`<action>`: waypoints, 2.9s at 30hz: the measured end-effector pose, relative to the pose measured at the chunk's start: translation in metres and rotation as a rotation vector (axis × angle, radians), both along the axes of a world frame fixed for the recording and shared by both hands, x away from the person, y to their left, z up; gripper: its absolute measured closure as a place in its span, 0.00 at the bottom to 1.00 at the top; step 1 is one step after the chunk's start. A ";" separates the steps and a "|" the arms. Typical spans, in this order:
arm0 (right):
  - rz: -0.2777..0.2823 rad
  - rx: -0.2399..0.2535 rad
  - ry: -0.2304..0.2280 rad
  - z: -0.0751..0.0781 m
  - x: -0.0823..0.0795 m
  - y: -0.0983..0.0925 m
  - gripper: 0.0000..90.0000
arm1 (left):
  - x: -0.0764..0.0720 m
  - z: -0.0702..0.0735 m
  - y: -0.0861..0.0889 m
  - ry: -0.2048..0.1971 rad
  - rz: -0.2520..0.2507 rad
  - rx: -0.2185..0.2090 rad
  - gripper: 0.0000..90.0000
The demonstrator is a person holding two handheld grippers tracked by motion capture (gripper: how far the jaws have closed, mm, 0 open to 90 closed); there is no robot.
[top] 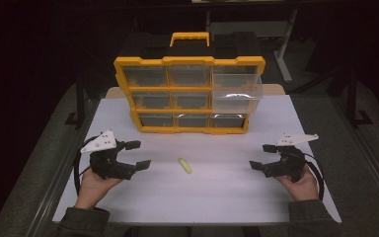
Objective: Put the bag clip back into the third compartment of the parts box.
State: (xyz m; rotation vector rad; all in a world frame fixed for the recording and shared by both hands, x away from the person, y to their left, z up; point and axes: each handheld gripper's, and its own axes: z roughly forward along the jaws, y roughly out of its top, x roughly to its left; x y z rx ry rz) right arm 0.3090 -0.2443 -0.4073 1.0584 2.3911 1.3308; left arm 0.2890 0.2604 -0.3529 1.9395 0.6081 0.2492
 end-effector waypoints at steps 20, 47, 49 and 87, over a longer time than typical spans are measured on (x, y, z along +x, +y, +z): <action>0.022 -0.015 -0.001 -0.002 -0.006 0.003 0.16 | -0.006 -0.016 0.004 -0.011 0.035 0.023 0.24; 0.182 -0.077 0.041 0.039 -0.004 0.063 0.16 | -0.004 -0.025 0.006 0.013 0.023 0.019 0.23; 0.199 -0.079 0.037 0.044 -0.004 0.069 0.16 | -0.004 -0.024 0.007 0.018 0.031 0.004 0.23; 0.325 -0.222 0.069 0.048 0.018 0.180 0.30 | -0.006 -0.023 0.011 0.008 0.021 -0.009 0.24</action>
